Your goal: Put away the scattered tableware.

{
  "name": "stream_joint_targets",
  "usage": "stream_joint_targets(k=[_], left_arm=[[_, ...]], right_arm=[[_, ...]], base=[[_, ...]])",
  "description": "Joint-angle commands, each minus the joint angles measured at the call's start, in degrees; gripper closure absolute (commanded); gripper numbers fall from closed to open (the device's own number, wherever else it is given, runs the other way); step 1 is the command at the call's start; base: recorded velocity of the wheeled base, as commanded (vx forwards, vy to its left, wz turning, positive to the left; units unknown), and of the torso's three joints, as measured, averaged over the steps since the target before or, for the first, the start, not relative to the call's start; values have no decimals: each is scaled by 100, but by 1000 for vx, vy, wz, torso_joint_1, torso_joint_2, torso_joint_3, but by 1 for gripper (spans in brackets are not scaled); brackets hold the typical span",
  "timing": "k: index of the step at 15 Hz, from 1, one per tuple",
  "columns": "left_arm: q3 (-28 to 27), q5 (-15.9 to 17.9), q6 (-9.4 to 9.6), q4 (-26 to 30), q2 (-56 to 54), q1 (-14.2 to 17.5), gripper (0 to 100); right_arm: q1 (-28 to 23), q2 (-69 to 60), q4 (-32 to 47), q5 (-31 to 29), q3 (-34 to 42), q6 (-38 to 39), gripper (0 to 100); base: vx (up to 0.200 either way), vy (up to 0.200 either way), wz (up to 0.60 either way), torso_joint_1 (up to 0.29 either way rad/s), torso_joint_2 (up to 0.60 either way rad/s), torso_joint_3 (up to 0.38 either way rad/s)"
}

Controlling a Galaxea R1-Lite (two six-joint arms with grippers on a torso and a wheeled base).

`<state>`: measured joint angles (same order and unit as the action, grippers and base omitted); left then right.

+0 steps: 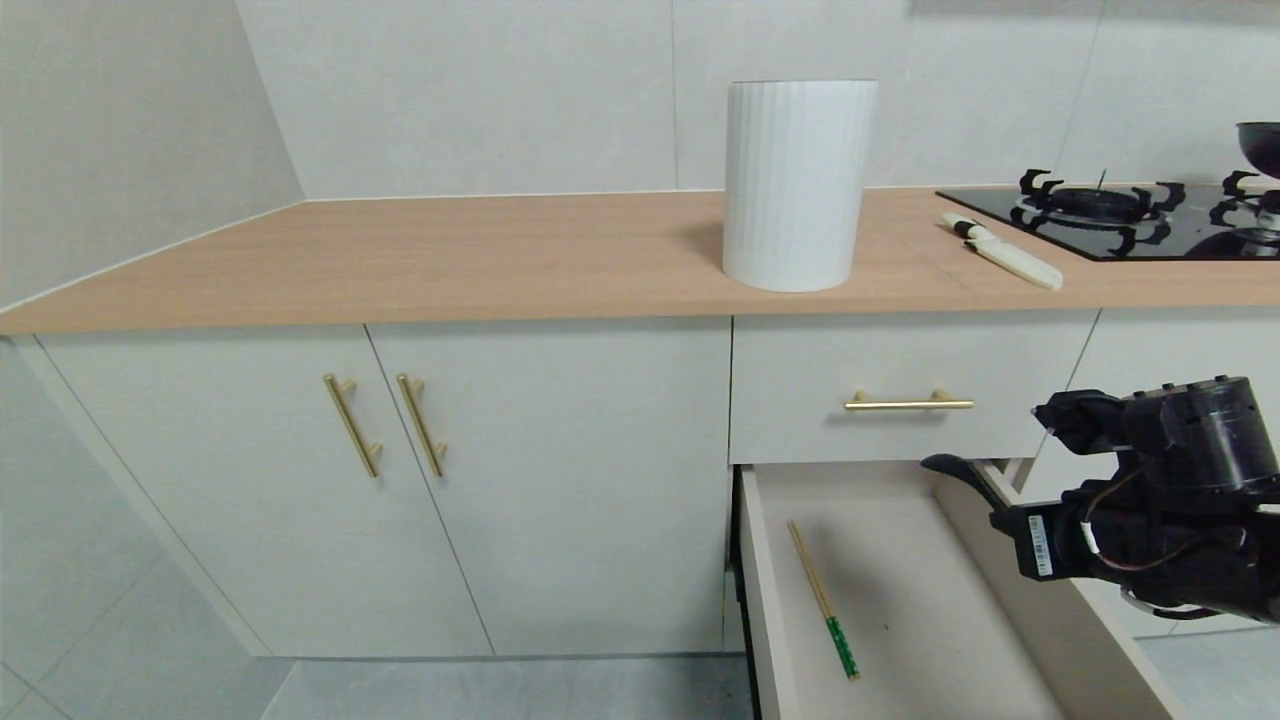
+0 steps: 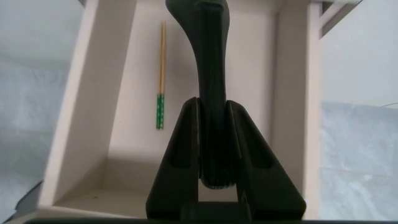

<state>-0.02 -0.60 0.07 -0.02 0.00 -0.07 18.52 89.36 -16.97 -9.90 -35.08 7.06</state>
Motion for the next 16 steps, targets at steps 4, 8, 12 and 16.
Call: stream_joint_targets(k=[4,8,12,16], left_arm=[[2,-2,1,-6,9,-1,0],[2,-2,1,-6,9,-1,0],[2,-2,1,-6,9,-1,0],[2,-2,1,-6,9,-1,0]], right_arm=[[3,152,1,-3,2,6,100],[3,258,1,-3,2,6,100],[91,1066,-377,-65,107,24,100],[108,1945,-1485,-144,186,226,100]], base=[[0,0,0,-68,266,182],[0,0,0,-3,16,9],[0,0,0,0,0,0],[0,0,0,0,0,0]])
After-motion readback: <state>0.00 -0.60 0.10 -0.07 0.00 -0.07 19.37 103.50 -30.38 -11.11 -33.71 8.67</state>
